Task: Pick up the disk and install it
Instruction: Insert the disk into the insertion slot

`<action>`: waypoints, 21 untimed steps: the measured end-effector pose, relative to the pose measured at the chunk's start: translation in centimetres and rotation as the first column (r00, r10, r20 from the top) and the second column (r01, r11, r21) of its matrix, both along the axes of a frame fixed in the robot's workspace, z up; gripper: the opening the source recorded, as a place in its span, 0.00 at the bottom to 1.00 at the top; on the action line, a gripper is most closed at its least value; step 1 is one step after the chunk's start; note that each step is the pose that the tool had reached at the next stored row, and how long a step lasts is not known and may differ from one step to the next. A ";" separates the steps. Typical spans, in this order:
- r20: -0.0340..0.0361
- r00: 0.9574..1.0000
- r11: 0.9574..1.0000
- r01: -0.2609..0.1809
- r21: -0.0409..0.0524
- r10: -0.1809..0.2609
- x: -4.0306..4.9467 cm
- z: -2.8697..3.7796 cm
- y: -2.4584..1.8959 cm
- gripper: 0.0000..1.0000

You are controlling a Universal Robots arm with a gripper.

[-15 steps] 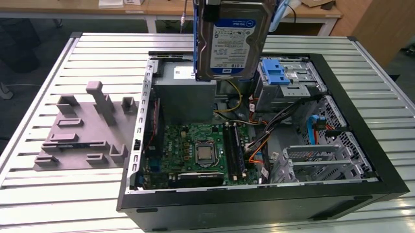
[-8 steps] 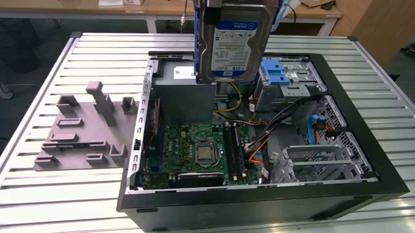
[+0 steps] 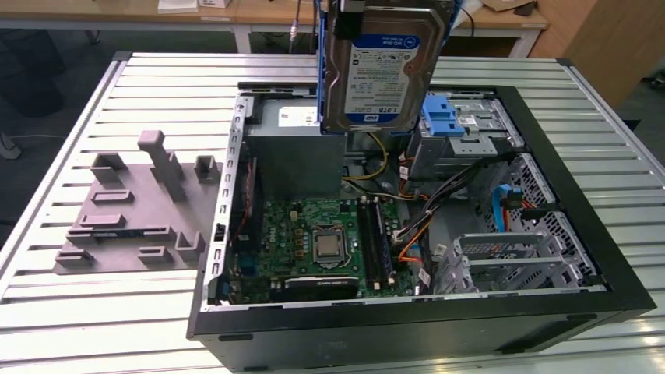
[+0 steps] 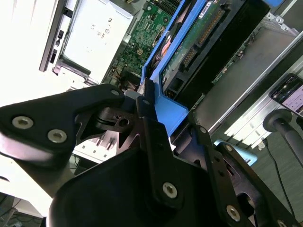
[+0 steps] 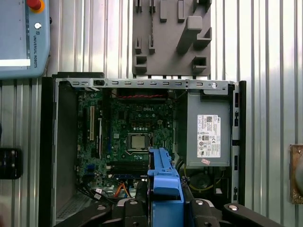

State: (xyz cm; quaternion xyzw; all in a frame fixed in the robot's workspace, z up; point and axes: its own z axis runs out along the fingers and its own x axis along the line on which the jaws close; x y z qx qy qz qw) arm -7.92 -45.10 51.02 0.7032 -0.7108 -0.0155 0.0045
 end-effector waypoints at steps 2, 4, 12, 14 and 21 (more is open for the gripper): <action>0.000 1.000 1.000 0.000 0.000 0.000 0.00 0.00 0.00 0.36; 0.000 1.000 1.000 0.000 0.000 0.000 0.00 0.00 0.00 0.36; 0.000 1.000 1.000 0.000 0.000 0.000 0.02 0.00 -0.20 0.36; 0.000 1.000 1.000 0.000 0.000 0.000 0.01 0.00 -0.58 0.36; 0.000 1.000 1.000 0.000 0.000 0.000 0.01 -0.02 -2.28 0.36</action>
